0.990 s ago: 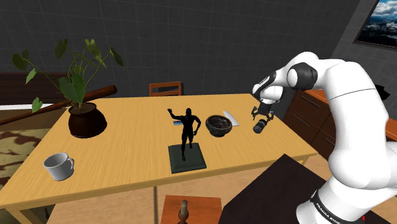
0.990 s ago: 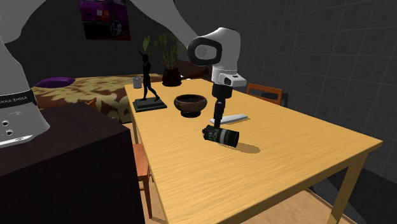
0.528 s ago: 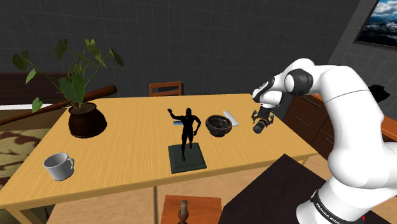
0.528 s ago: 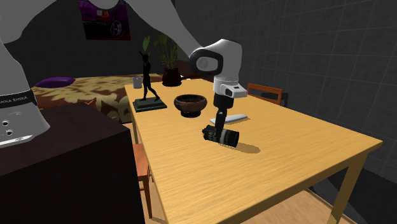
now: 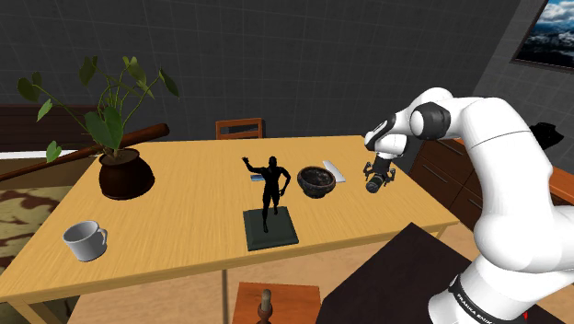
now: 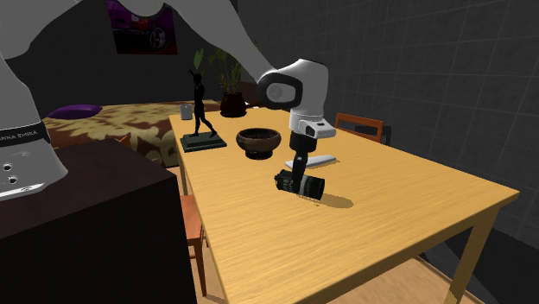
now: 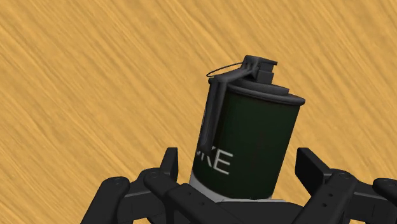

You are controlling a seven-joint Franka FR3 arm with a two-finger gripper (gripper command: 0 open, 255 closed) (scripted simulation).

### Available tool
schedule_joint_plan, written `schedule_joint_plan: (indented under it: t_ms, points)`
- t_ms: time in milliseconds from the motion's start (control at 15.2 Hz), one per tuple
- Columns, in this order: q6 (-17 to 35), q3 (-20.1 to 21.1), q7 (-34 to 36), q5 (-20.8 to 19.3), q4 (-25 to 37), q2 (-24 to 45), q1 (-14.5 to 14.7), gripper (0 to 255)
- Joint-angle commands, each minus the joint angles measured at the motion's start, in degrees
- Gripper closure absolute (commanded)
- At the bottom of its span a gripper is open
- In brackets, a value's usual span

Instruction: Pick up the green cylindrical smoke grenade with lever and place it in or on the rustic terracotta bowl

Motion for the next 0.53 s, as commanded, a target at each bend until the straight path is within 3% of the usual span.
schedule_joint_plan:
  t_ms: [0,66,462]
  points:
    - [0.00,0.00,0.00,0.00,0.00,0.00,0.00,0]
    - [0.00,0.00,0.00,0.00,0.00,0.00,0.00,255]
    - [0.00,0.00,-0.01,0.00,-0.01,0.00,0.00,255]
